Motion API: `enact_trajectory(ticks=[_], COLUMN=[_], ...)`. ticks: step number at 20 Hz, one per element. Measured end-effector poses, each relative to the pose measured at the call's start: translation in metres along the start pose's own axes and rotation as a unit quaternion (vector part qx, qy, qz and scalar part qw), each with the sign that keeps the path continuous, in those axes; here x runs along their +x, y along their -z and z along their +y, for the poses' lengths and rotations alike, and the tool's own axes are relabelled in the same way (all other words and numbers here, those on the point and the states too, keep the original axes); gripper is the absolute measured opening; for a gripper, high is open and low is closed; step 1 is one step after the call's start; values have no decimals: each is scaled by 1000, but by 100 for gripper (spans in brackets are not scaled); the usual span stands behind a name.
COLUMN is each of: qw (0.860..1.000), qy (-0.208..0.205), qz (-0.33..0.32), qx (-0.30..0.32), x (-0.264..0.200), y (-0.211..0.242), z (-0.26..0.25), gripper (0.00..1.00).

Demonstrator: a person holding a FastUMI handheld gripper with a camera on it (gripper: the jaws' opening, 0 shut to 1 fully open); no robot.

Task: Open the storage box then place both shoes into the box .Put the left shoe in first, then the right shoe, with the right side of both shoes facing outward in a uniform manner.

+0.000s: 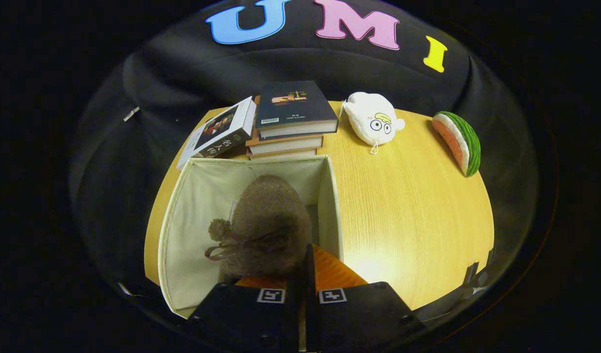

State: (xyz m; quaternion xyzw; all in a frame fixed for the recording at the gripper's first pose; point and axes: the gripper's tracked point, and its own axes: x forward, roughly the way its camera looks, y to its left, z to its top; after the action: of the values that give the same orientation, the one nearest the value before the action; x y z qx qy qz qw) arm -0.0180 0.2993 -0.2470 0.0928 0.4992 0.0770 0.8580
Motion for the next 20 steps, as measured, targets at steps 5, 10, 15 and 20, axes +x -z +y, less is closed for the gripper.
enact_trajectory(ticks=[5,10,15,20], qw=[1000,997,991,978], qy=[-24,-46,-59,-57], qz=[-17,-51,-113,-202], qx=[8,-14,-27,-6], x=[-14,-31,-52,-86], y=[-7,-18,-34,-74], z=[6,13,-2,-42], gripper=[39,89,99,99])
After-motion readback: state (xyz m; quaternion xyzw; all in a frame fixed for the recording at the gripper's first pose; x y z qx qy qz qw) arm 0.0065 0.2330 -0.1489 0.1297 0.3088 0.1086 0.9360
